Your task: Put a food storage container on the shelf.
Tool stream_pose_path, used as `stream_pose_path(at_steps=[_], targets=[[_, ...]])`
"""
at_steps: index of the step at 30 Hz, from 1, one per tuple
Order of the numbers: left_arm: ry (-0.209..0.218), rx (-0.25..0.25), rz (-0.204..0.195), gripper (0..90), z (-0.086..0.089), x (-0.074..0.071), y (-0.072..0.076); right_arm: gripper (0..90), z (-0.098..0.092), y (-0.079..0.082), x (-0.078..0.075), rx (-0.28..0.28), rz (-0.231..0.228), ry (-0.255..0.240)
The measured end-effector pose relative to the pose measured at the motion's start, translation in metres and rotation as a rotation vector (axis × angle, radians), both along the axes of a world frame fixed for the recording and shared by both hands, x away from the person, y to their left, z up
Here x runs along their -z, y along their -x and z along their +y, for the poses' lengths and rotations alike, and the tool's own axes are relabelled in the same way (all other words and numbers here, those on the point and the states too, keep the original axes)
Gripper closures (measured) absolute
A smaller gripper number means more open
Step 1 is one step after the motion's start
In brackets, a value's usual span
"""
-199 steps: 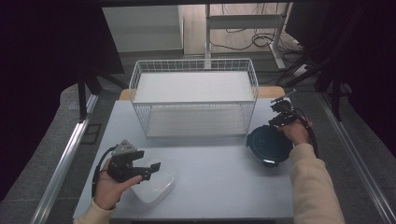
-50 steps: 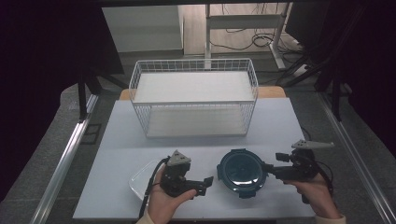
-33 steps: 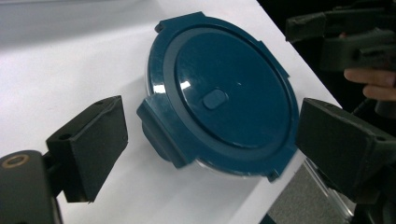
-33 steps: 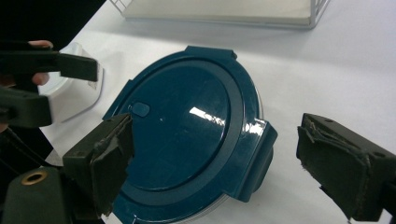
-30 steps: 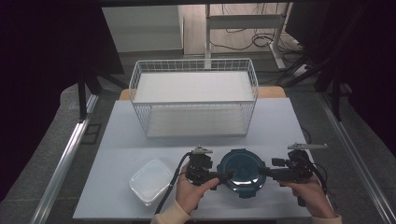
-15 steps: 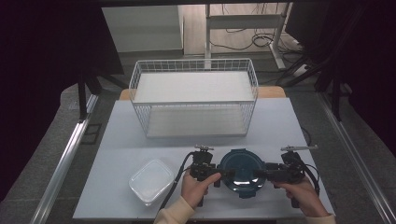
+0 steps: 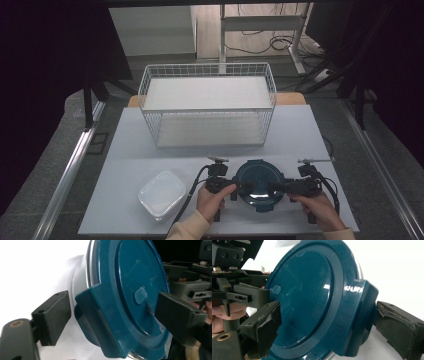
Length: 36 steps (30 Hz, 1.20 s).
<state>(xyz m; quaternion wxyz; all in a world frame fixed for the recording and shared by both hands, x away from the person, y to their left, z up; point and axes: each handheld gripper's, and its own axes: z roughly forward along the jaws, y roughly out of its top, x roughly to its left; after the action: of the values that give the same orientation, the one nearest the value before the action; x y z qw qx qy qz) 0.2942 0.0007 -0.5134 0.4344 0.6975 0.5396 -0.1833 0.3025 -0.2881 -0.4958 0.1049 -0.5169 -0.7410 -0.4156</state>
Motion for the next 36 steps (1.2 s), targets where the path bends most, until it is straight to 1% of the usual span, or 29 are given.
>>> stream_pose_path(at_steps=[3, 5, 6, 7, 8, 9, 10, 11, 12, 13, 14, 16, 19, 22, 24, 26, 29, 31, 32, 33, 34, 36], targets=[[0.008, 0.008, 0.001, 16.5, -0.001, 0.001, 0.002, 9.0, 0.001, 0.000, 0.002, 0.001, 0.016, -0.012], [0.010, 0.014, -0.002, 18.2, 0.000, 0.001, 0.002, 12.7, 0.001, 0.000, 0.002, 0.005, 0.021, -0.020], [0.010, 0.014, -0.002, 18.9, 0.000, 0.001, 0.002, 12.7, 0.001, 0.000, 0.002, 0.005, 0.021, -0.020], [0.011, 0.014, -0.005, 20.1, 0.000, 0.001, 0.003, 16.0, 0.001, 0.000, 0.003, 0.003, 0.039, -0.020], [0.012, 0.014, -0.005, 20.1, 0.001, 0.001, 0.003, 16.0, 0.001, 0.000, 0.003, 0.003, 0.039, -0.020], [0.013, 0.011, -0.003, 21.7, 0.002, 0.000, 0.003, 17.6, 0.000, -0.002, 0.005, 0.006, 0.069, -0.040], [0.014, 0.011, -0.003, 21.7, 0.002, 0.000, 0.003, 17.6, 0.000, -0.002, 0.005, 0.006, 0.069, -0.040], [0.014, 0.010, -0.006, 23.2, 0.003, 0.000, 0.003, 21.1, -0.004, -0.003, 0.005, 0.014, 0.090, -0.057], [0.018, 0.007, -0.007, 23.9, 0.003, 0.000, 0.003, 22.4, -0.005, -0.003, 0.005, 0.019, 0.102, -0.065], [0.016, 0.005, -0.015, 25.0, 0.004, -0.002, 0.004, 23.8, -0.007, -0.004, 0.005, 0.023, 0.108, -0.073], [0.016, 0.005, -0.015, 25.8, 0.004, -0.002, 0.004, 23.8, -0.007, -0.004, 0.005, 0.023, 0.108, -0.073], [0.025, 0.004, -0.012, 26.5, 0.006, 0.000, 0.005, 26.1, -0.010, -0.004, 0.006, 0.033, 0.121, -0.095], [0.041, -0.012, -0.007, 28.1, 0.007, 0.001, 0.006, 27.9, -0.012, -0.004, 0.006, 0.041, 0.127, -0.107], [0.038, -0.022, -0.001, 28.9, 0.008, -0.001, 0.007, 29.5, -0.012, -0.003, 0.005, 0.046, 0.126, -0.109], [0.039, -0.023, -0.003, 30.3, 0.008, -0.001, 0.007, 30.5, -0.013, -0.003, 0.005, 0.049, 0.119, -0.109], [0.052, -0.023, -0.001, 32.1, 0.011, -0.002, 0.007, 32.0, -0.014, -0.002, 0.003, 0.057, 0.115, -0.114], [0.060, -0.025, -0.003, 33.8, 0.012, -0.002, 0.008, 33.2, -0.015, -0.002, 0.003, 0.053, 0.119, -0.121], [0.062, -0.027, -0.006, 34.8, 0.013, -0.003, 0.008, 34.6, -0.016, -0.001, 0.002, 0.058, 0.107, -0.126], [0.069, -0.037, -0.006, 35.2, 0.013, -0.003, 0.008, 35.2, -0.016, 0.000, 0.001, 0.058, 0.104, -0.125], [0.071, -0.043, -0.014, 36.4, 0.013, -0.005, 0.008, 36.5, -0.017, 0.001, -0.001, 0.062, 0.093, -0.128], [0.071, -0.043, -0.014, 37.0, 0.013, -0.005, 0.008, 36.5, -0.017, 0.001, -0.001, 0.062, 0.093, -0.128], [0.069, -0.045, -0.028, 37.6, 0.013, -0.007, 0.008, 37.6, -0.018, 0.001, -0.002, 0.066, 0.083, -0.133]])
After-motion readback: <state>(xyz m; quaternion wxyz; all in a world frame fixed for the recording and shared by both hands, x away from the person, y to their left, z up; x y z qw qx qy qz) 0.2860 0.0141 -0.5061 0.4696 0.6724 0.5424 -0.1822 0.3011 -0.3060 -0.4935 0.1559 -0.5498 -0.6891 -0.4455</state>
